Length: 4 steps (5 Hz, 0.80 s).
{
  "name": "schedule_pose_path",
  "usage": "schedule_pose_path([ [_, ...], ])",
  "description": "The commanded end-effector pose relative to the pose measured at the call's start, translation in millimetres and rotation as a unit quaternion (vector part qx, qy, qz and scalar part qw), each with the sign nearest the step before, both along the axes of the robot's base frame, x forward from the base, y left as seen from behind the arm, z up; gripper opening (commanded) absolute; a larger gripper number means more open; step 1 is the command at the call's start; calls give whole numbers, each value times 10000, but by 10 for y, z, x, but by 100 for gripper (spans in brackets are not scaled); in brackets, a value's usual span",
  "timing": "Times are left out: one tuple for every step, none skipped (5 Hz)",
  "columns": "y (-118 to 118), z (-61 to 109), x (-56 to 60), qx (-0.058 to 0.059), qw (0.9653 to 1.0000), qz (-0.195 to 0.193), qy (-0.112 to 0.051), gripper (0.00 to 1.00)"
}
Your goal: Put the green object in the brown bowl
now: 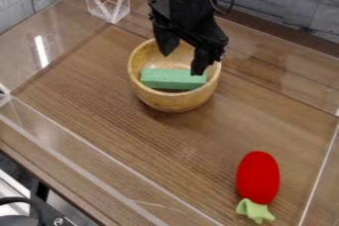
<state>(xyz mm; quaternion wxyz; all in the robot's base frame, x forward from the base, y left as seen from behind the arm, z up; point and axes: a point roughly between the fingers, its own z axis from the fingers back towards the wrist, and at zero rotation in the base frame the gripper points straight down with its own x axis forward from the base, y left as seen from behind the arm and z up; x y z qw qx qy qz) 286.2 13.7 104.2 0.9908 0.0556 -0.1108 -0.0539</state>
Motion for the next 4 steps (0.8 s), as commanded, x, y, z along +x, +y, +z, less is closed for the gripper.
schedule_pose_path([
  [9, 109, 113, -17, 9998, 40, -187, 100],
  [-3, 87, 130, -38, 9999, 59, -147, 100],
  [-17, 74, 151, -64, 9999, 74, -118, 100],
  [-39, 93, 176, -103, 9998, 95, -107, 100],
])
